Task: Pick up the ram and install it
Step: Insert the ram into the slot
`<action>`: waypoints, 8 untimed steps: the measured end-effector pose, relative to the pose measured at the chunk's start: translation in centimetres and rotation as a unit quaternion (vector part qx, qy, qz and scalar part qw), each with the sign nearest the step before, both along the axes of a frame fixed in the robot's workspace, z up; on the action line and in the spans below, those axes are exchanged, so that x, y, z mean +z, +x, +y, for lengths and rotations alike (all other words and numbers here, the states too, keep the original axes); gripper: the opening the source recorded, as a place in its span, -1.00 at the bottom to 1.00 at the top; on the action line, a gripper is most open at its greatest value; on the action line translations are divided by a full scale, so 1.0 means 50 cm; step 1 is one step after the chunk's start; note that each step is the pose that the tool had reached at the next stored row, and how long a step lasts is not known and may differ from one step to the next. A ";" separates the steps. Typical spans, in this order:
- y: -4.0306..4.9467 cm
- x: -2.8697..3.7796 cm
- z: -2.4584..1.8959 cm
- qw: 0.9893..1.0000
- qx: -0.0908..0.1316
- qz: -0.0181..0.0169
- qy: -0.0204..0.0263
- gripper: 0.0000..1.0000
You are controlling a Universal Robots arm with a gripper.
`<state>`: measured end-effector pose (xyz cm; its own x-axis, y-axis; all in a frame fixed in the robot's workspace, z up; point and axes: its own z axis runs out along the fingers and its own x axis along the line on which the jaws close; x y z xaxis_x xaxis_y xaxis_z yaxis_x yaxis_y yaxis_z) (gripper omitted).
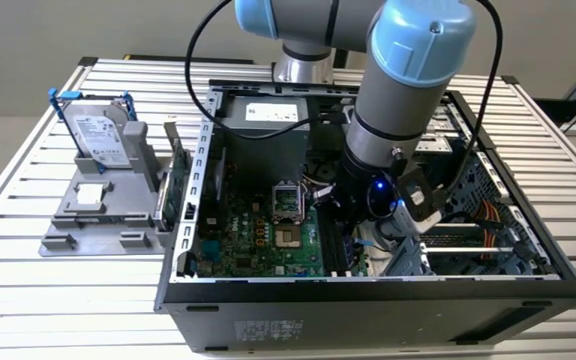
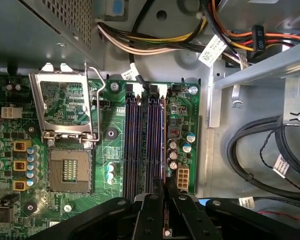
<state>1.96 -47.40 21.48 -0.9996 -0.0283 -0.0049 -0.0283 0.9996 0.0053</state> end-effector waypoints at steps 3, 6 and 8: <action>0.000 0.000 -0.0012 1.000 0.000 0.000 0.000 -1.00; 0.000 0.000 -0.0014 1.000 0.000 0.001 0.000 -1.00; 0.000 0.000 -0.0016 1.000 0.000 0.001 0.000 -1.00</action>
<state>1.97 -47.48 21.49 -0.9996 -0.0283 -0.0038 -0.0283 0.9996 0.0052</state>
